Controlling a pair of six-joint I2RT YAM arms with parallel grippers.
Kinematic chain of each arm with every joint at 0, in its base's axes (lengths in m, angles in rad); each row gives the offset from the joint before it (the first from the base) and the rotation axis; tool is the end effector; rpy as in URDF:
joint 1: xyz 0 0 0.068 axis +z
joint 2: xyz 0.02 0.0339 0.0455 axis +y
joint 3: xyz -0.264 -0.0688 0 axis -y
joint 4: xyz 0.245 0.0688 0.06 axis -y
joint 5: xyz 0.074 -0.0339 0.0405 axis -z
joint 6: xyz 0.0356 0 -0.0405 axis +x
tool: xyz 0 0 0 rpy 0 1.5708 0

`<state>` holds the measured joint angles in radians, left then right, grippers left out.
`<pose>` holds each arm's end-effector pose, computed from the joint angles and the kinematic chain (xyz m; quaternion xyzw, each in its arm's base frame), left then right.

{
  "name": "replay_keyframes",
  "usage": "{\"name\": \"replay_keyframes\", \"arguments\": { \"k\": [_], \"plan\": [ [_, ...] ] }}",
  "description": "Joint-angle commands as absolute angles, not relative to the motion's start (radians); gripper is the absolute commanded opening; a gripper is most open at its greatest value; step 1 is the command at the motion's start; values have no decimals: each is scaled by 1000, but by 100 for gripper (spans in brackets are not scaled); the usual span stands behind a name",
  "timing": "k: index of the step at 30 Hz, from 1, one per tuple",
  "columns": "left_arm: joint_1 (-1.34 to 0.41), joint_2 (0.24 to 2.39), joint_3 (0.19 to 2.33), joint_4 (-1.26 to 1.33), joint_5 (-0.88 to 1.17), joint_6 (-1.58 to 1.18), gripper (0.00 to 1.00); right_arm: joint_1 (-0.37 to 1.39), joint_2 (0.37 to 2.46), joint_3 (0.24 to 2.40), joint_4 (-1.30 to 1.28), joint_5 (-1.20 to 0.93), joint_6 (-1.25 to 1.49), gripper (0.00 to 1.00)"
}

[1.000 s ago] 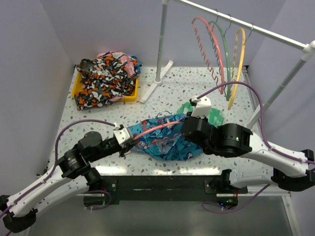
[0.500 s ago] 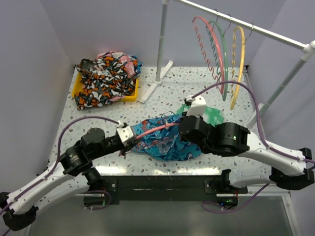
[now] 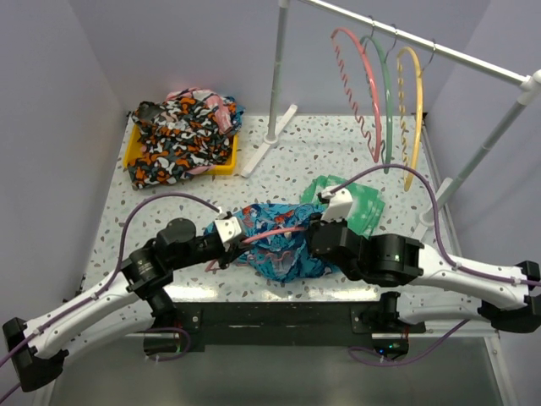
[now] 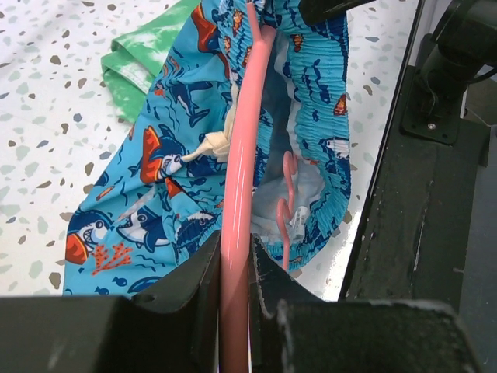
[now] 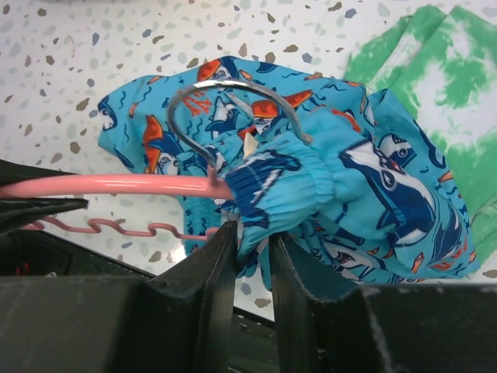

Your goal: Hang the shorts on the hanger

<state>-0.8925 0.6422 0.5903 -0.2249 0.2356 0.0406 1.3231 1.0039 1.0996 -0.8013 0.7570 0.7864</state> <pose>0.0945 -0.1305 0.2892 0.4197 0.6758 -0.3327 0.5064 0.0709 0.1805 0.3546 -0.0743 0.8545 0.1733 0.4840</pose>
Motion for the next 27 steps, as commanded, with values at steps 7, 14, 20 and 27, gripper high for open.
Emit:
{"name": "replay_keyframes", "arguments": {
  "k": [7,14,20,27],
  "plan": [
    [-897,698,595,-126,304,46,0,1328,876,954,-479,832,628,43],
    [-897,707,597,-120,314,46,0,1328,979,965,-468,857,646,55],
    [-897,703,595,-124,313,48,0,1328,1011,985,-581,891,779,58],
    [-902,722,614,-138,318,60,0,1328,1052,972,-567,914,807,58]
  ]
}}
